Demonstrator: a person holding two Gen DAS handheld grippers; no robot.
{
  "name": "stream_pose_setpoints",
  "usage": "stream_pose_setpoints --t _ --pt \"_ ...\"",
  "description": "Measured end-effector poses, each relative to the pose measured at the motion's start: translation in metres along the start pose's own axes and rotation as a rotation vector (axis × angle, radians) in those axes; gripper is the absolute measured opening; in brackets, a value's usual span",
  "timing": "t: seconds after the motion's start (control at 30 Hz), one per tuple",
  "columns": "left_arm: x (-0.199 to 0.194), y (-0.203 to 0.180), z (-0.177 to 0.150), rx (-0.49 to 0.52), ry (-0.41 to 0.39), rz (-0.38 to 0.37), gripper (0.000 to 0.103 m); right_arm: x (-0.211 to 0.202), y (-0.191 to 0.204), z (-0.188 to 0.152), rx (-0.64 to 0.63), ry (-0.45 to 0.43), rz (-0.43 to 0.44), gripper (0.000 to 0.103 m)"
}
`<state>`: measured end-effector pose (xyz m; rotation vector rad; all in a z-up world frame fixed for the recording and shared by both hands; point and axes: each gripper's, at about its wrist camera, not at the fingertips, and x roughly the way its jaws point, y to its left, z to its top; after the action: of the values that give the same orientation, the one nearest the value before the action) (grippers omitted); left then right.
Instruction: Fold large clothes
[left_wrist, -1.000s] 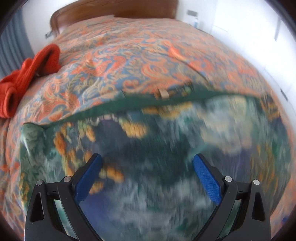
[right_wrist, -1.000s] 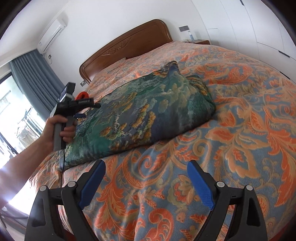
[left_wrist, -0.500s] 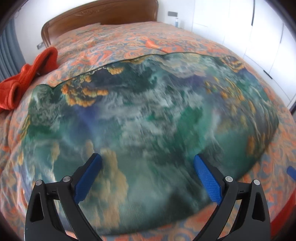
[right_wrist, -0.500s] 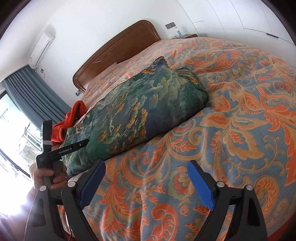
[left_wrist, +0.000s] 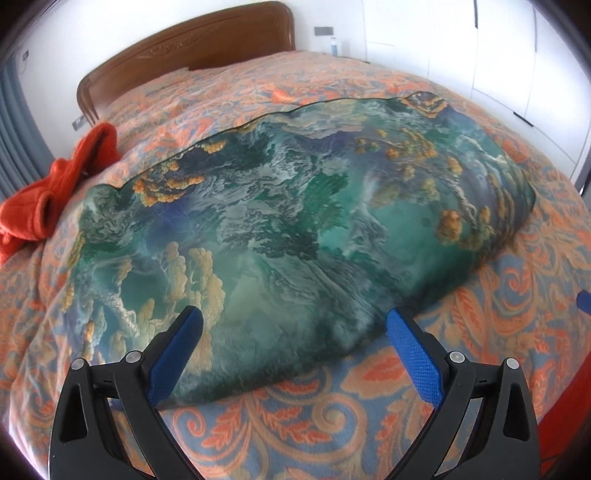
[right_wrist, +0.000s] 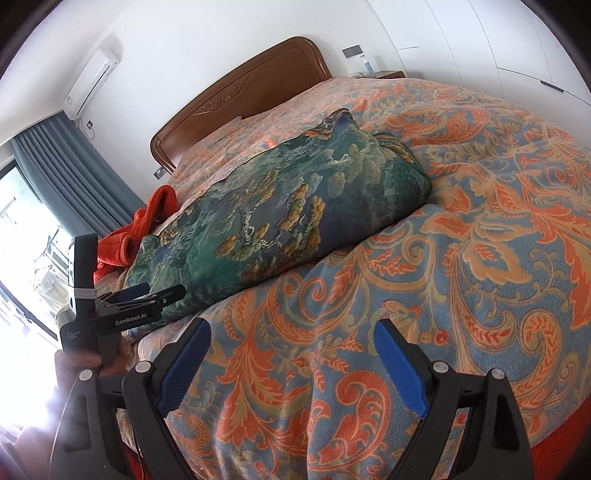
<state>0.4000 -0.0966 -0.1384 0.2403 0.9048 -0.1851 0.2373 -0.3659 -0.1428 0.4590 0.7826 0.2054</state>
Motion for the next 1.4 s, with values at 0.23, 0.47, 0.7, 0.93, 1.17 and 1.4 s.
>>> stream_pose_setpoints --t 0.23,0.47,0.7,0.93,1.17,1.4 --pt "-0.011 -0.003 -0.001 0.006 -0.020 0.005 0.100 0.002 0.010 -0.001 -0.017 0.004 -0.007 0.092" --pt "-0.027 -0.014 0.000 0.008 -0.079 -0.124 0.100 0.015 -0.008 0.012 0.013 -0.012 -0.041 0.092" --pt "-0.001 -0.048 0.011 0.070 -0.068 -0.198 0.100 0.045 -0.064 0.062 0.181 -0.095 -0.109 0.092" --pt "0.027 -0.070 0.004 0.165 -0.002 -0.149 0.100 0.102 -0.104 0.091 0.352 -0.075 -0.098 0.092" --pt "-0.018 -0.034 0.027 0.091 -0.010 -0.238 0.100 0.099 -0.088 0.102 0.336 -0.125 -0.089 0.029" --pt "-0.077 -0.015 0.108 0.012 -0.045 -0.504 0.100 0.043 0.025 0.097 -0.151 -0.293 -0.159 0.027"
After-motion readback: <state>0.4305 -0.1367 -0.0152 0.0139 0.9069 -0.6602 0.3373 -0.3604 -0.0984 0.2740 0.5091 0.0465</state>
